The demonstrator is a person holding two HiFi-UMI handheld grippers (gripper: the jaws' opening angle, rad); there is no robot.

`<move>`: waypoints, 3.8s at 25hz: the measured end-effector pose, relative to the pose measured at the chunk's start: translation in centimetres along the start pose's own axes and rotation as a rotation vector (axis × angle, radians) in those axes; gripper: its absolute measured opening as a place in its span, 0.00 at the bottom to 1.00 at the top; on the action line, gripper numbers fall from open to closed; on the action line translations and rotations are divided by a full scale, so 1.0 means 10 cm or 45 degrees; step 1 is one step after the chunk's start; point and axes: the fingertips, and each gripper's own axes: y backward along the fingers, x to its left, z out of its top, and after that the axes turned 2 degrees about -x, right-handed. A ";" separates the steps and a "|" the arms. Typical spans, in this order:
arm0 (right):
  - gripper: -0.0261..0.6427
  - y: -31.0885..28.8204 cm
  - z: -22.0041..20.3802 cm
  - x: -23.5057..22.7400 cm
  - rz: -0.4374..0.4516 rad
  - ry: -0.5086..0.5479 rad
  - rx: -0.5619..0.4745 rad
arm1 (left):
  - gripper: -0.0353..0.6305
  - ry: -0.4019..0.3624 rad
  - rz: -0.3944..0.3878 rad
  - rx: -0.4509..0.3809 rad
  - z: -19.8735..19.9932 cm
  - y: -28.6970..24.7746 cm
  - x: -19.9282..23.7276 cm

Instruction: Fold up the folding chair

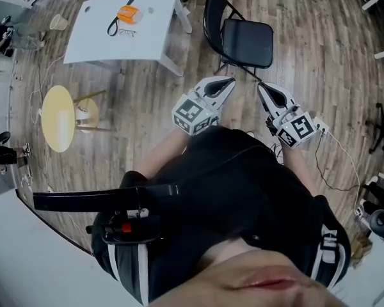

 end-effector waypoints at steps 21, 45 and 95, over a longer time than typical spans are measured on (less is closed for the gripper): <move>0.05 -0.45 -0.13 0.07 -0.003 0.008 0.008 | 0.06 0.014 -0.037 0.006 -0.01 0.16 0.47; 0.05 -0.89 -0.07 -0.87 -0.187 0.043 -0.027 | 0.06 -0.015 -0.054 0.046 0.01 -0.30 1.41; 0.06 -1.73 -2.00 -4.10 -0.192 -0.430 0.319 | 0.06 0.305 0.391 0.592 -1.30 -1.83 4.20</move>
